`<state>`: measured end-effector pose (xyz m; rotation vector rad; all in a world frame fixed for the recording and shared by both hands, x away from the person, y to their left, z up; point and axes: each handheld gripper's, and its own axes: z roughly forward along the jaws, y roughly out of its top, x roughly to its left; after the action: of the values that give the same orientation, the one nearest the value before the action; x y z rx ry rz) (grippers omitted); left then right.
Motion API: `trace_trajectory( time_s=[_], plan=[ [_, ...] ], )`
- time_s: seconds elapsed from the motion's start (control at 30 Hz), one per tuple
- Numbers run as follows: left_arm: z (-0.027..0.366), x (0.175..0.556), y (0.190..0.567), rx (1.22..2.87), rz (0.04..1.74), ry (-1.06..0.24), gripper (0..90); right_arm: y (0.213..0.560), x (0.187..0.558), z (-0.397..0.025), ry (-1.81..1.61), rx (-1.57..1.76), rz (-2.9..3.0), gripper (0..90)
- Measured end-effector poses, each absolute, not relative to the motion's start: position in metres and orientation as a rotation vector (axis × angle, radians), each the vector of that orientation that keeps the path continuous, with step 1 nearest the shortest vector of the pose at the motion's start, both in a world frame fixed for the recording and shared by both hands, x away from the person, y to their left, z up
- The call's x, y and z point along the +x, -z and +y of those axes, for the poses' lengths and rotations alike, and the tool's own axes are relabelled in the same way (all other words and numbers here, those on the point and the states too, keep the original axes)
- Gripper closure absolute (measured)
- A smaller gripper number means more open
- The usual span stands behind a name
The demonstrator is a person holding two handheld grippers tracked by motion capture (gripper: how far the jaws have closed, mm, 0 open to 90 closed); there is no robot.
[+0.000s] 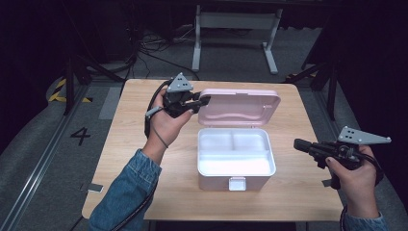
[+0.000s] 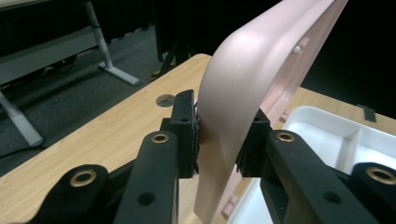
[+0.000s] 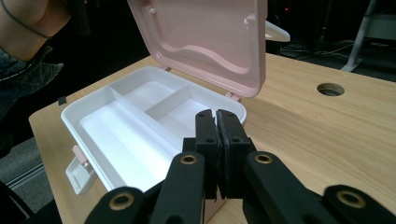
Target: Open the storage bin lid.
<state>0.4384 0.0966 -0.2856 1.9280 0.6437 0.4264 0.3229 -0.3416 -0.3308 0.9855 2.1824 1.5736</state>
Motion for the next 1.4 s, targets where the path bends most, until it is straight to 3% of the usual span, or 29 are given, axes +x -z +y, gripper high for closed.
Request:
trace_trajectory(
  time_s=[0.87,1.4],
  plan=[
    [0.083,0.502,0.303,1.954,0.761,-0.406,69.4,0.334,0.323,-0.346,-1.591,0.999,2.176,85.6],
    [0.082,0.525,0.332,1.982,0.863,-0.358,69.0,0.336,0.324,-0.348,-1.584,1.014,2.179,84.6]
  ],
)
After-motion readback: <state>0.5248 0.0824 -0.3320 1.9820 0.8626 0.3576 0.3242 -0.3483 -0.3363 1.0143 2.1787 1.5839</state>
